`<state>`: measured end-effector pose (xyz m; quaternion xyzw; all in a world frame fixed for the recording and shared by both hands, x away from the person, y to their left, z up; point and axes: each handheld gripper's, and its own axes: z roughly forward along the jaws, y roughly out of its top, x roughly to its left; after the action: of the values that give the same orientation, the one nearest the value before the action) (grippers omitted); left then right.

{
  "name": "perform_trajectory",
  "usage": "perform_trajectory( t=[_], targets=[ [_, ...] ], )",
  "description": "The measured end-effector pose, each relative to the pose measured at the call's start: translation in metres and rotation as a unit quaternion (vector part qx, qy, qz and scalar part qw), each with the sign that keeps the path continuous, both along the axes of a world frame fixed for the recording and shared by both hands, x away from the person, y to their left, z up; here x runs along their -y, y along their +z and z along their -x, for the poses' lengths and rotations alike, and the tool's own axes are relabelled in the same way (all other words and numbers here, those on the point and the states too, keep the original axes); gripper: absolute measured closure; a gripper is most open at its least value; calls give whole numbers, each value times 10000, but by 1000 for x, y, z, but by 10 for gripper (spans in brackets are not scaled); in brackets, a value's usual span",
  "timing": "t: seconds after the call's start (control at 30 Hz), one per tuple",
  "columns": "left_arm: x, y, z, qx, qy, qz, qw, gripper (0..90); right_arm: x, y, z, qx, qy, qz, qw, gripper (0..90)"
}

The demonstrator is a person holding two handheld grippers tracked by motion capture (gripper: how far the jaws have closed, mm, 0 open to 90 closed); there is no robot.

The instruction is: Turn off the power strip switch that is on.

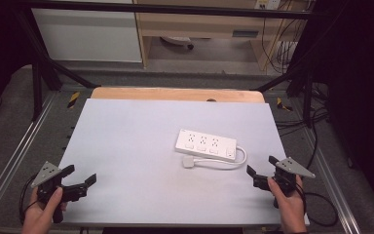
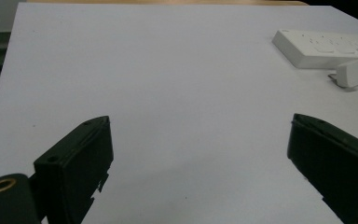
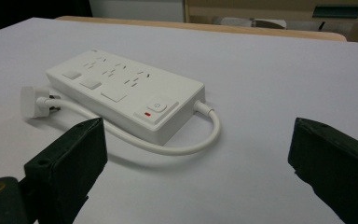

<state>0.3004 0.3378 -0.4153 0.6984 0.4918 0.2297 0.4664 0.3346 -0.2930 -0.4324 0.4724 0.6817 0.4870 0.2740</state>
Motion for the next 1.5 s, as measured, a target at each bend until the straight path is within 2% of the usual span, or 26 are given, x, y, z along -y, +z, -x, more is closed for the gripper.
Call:
perform_trajectory(
  t=[0.17, 0.5, 0.6, 0.7, 1.0, 1.37, 1.5],
  targets=[
    [0, 0, 0, -7, 14, 8, 10000, 68, 0, 0, 0, -16, 23, 9, 10000, 47],
    [0, 0, 0, -19, 22, 15, 10000, 68, 1, 4, 2, -93, 49, -151, 9998, 33],
    [0, 0, 0, -21, 18, 10, 10000, 68, 1, 7, 4, -134, 57, -266, 9995, 26],
    [0, -1, 0, -26, 34, 1, 10000, 68, 0, 10, 6, -71, 60, -313, 9995, 23],
    [0, -1, 0, -30, 32, 13, 10000, 68, -1, 13, 9, -35, 69, -305, 9995, 21],
    [1, -1, 0, -33, 25, -5, 10000, 68, -5, 15, 8, -96, 49, -279, 9996, 20],
    [1, -1, 0, -33, 37, -2, 10000, 68, -7, 18, 8, -44, 73, -276, 9996, 31]
  ],
)
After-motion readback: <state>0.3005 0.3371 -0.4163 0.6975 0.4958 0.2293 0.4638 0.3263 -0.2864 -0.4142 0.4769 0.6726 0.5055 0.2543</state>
